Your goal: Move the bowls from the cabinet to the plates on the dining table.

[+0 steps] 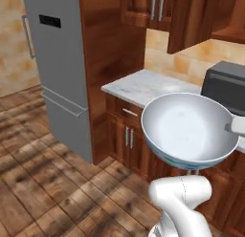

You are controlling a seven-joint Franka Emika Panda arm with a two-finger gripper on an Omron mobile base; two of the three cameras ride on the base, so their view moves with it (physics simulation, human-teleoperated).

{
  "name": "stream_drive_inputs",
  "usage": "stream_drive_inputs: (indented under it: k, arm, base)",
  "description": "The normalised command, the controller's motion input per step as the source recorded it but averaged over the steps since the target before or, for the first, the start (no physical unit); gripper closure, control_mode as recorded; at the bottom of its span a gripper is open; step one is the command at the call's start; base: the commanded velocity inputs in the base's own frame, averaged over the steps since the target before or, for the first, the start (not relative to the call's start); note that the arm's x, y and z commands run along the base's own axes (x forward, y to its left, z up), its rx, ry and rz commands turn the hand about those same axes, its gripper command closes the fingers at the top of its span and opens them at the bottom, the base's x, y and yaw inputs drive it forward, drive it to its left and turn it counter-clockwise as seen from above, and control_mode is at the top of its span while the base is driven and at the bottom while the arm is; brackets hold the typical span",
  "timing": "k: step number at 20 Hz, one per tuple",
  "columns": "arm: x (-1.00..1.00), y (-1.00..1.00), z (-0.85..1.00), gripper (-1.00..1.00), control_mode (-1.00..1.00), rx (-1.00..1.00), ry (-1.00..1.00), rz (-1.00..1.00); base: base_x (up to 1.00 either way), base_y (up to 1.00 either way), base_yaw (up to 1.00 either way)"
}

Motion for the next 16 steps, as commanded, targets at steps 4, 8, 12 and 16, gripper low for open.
stream_drive_inputs:
  k: [4,8,12,16]
  arm:
    - [0.00,0.00,0.00,1.00,1.00,0.00,0.00,0.00]
    - [0.00,0.00,0.00,1.00,1.00,0.00,0.00,0.00]
    - [0.00,0.00,0.00,1.00,1.00,0.00,0.00,0.00]
    - [0.00,0.00,0.00,1.00,1.00,0.00,0.00,0.00]
  base:
    - [-0.17,0.00,0.42]
    - [-0.16,0.00,0.42]
    - [-0.15,0.00,0.43]
    - [-0.12,0.00,0.41]
